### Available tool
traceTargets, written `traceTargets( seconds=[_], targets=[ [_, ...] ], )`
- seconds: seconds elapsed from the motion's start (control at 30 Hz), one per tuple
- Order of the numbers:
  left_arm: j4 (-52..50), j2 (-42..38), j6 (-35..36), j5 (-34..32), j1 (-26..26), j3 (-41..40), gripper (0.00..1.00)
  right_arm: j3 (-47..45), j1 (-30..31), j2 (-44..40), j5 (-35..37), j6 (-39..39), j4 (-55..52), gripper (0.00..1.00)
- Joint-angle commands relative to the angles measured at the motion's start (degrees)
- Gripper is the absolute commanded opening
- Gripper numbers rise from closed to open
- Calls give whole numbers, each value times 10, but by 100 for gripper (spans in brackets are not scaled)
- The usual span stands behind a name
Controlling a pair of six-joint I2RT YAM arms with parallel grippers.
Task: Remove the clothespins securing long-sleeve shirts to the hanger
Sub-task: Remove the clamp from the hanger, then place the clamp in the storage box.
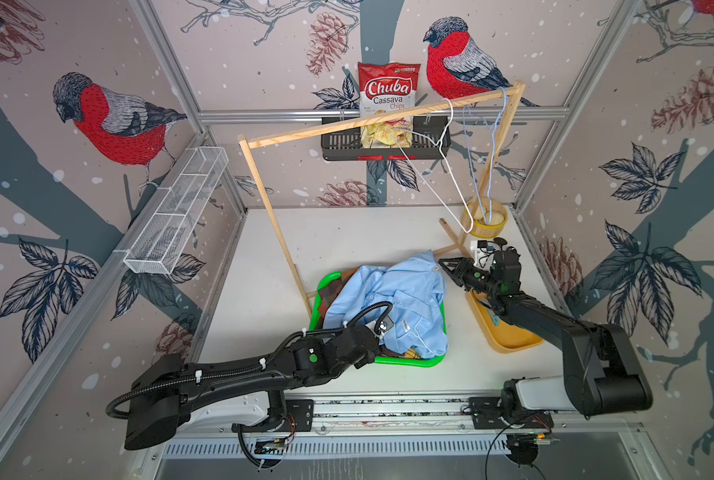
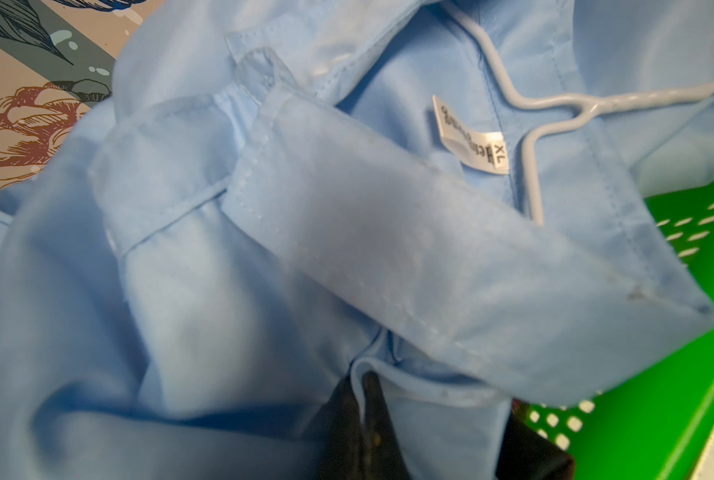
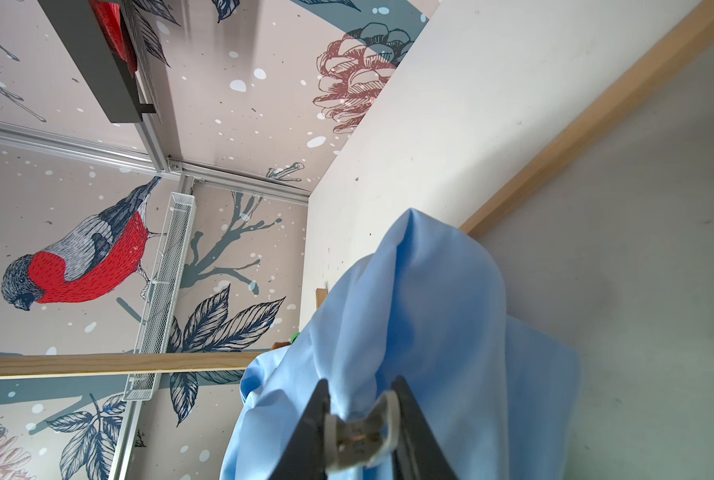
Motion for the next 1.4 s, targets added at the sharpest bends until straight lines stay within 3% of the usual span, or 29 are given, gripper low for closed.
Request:
traceTargets(
  seconds=[0.0,0.43,0.7,0.77,0.9,1.07,1.17,1.37],
  targets=[
    [6,2,-9,3,1,4,0,2,-2,-9,8,-6,-9,22],
    [7,-4,-8,7,1,3,1,31,-24,-49,77,-43,-132,14],
    [3,-8,-9,11,1,8,9,12,-122,-173,176,-81,-301,13],
    [1,-9,-9,15,1,13,16,-4,-151,-209,189,-87,-336,16],
    [-12,-11,-5,22,1,30,38,-41,-190,-271,215,-115,-391,20],
    [-9,-24,-8,45,1,34,58,-92,-236,-289,205,-139,-393,21],
    [-12,-32,-12,56,1,36,69,-90,-249,-276,199,-156,-396,31],
    [-23,-62,-10,103,1,34,88,-72,-246,-262,202,-170,-403,84]
  ],
)
